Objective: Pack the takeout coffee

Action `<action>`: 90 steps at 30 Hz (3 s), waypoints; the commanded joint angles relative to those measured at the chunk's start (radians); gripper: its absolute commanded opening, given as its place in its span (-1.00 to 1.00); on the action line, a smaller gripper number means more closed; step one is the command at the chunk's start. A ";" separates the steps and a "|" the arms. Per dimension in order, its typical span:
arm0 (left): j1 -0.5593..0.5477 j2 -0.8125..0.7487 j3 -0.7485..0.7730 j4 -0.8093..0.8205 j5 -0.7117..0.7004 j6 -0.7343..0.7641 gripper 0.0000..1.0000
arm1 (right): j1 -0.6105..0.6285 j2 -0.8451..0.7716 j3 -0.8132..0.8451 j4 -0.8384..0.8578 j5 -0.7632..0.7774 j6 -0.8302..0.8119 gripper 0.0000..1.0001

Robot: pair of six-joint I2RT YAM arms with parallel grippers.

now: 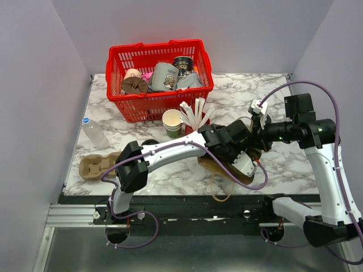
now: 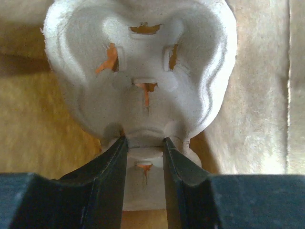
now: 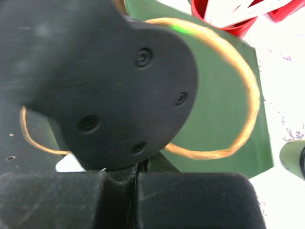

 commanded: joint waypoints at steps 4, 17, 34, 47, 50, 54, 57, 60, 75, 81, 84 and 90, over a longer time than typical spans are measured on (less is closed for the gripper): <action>-0.005 -0.006 -0.042 0.113 -0.097 -0.055 -1.00 | 0.005 -0.028 -0.015 -0.038 -0.083 0.036 -0.99; -0.017 -0.039 0.144 -0.098 -0.105 -0.213 -1.00 | 0.004 -0.002 0.072 -0.027 -0.002 0.200 -0.99; -0.037 -0.016 0.258 -0.204 -0.102 -0.429 -1.00 | 0.004 0.085 0.163 -0.066 0.146 0.498 -0.99; -0.019 0.026 0.192 -0.174 -0.117 -0.266 -1.00 | 0.004 0.136 0.107 -0.096 0.203 0.395 -0.99; -0.016 0.023 0.165 -0.155 -0.113 -0.270 -1.00 | 0.004 0.136 0.095 -0.099 0.203 0.391 -0.99; -0.008 0.026 0.145 -0.141 -0.094 -0.264 -1.00 | 0.004 0.142 0.090 -0.095 0.206 0.395 -0.99; -0.003 0.026 0.123 -0.129 -0.094 -0.246 -0.98 | 0.004 0.145 0.095 -0.090 0.204 0.398 -0.99; 0.004 0.034 0.123 -0.132 -0.076 -0.238 -0.98 | 0.002 0.150 0.104 -0.090 0.209 0.397 -0.99; 0.014 0.080 0.168 -0.218 0.042 -0.154 -1.00 | 0.004 0.159 0.149 -0.067 0.215 0.368 -0.99; 0.014 0.087 0.140 -0.198 0.021 -0.146 -0.77 | 0.002 0.150 0.141 -0.063 0.210 0.369 -0.99; 0.015 0.083 0.152 -0.180 0.009 -0.160 -0.34 | 0.004 0.145 0.135 -0.058 0.212 0.371 -0.99; 0.032 0.047 0.266 -0.146 0.047 -0.276 0.16 | 0.002 0.154 0.138 -0.052 0.250 0.346 -0.99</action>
